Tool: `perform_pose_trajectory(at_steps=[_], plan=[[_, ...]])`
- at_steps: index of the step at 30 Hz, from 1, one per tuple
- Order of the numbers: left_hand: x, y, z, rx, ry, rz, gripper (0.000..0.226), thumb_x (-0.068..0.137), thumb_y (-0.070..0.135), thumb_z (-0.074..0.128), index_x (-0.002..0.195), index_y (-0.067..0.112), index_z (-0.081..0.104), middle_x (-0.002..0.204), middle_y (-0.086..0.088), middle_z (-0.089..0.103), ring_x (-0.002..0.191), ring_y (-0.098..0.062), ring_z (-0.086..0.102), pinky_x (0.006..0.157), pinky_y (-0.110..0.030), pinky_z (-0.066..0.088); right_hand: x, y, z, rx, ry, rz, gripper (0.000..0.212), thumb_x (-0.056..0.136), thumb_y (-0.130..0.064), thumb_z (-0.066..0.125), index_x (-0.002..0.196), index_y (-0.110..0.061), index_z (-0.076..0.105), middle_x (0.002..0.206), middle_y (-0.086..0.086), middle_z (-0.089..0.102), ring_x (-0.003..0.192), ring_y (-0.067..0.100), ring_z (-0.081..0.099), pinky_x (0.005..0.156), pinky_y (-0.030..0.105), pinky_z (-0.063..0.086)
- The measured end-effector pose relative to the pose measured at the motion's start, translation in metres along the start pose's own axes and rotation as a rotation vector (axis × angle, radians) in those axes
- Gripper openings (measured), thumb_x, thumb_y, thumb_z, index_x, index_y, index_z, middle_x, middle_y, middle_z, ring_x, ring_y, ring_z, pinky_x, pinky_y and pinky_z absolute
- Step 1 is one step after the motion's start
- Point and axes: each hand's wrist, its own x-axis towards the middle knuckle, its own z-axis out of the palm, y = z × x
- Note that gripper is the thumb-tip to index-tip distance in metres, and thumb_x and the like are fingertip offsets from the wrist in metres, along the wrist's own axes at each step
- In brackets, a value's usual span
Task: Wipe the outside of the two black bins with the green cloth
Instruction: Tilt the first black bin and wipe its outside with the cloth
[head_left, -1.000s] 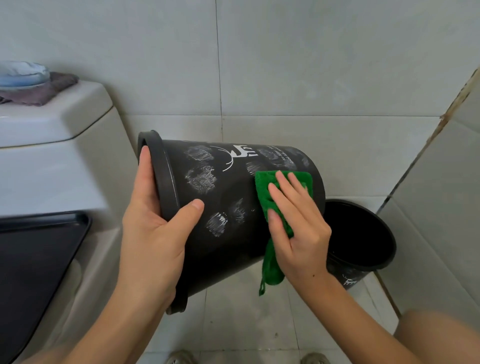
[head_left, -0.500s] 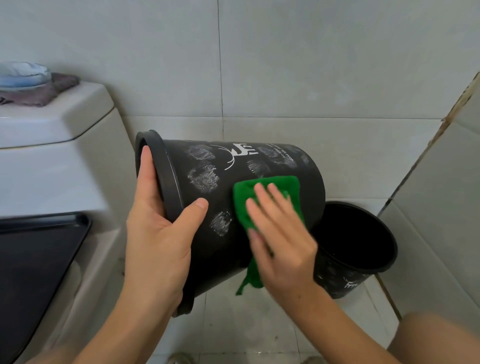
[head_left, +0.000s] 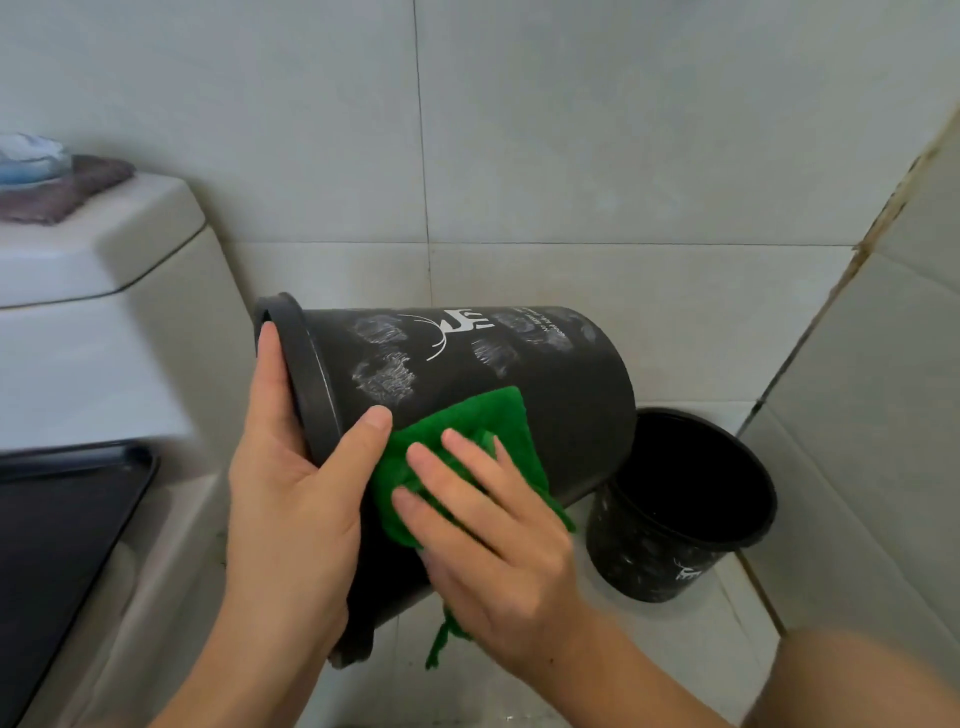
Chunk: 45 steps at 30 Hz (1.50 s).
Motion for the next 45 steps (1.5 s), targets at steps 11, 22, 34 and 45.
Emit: perform_pose_trajectory(at_steps=[11, 22, 34, 45], plan=[[0.0, 0.004, 0.001, -0.014, 0.023, -0.009, 0.072, 0.09, -0.007, 0.057, 0.15, 0.027, 0.034, 0.128, 0.003, 0.066, 0.115, -0.016, 0.064, 0.099, -0.039, 0.051, 0.004, 0.015, -0.006, -0.031, 0.026, 0.072, 0.025, 0.094, -0.006, 0.052, 0.114, -0.004, 0.068, 0.127, 0.013, 0.061, 0.121, 0.033, 0.056, 0.1, 0.054, 0.044], [-0.003, 0.0, 0.001, 0.043, -0.006, -0.003, 0.082, 0.08, 0.003, 0.063, 0.151, 0.028, 0.031, 0.129, 0.01, 0.065, 0.116, -0.012, 0.063, 0.1, -0.035, 0.05, 0.013, 0.032, -0.015, -0.05, -0.009, 0.095, 0.024, 0.093, -0.004, 0.053, 0.109, -0.001, 0.071, 0.12, 0.014, 0.066, 0.11, 0.032, 0.062, 0.094, 0.049, 0.049], [-0.008, 0.003, -0.003, 0.094, 0.014, 0.048, 0.078, 0.088, -0.012, 0.057, 0.151, 0.027, 0.031, 0.131, 0.016, 0.062, 0.119, -0.005, 0.06, 0.099, -0.024, 0.048, -0.003, 0.036, -0.018, -0.074, 0.083, 0.054, 0.024, 0.096, -0.014, 0.051, 0.118, -0.011, 0.06, 0.125, 0.01, 0.061, 0.115, 0.03, 0.059, 0.097, 0.054, 0.046], [-0.013, 0.011, -0.002, 0.098, 0.011, 0.07, 0.086, 0.086, -0.02, 0.052, 0.152, 0.031, 0.029, 0.131, 0.02, 0.061, 0.118, 0.0, 0.059, 0.1, -0.02, 0.046, 0.007, 0.071, -0.032, 0.05, 0.366, 0.899, 0.059, 0.086, -0.039, 0.063, 0.139, -0.019, 0.046, 0.139, -0.001, 0.049, 0.129, 0.01, 0.047, 0.11, 0.034, 0.038]])
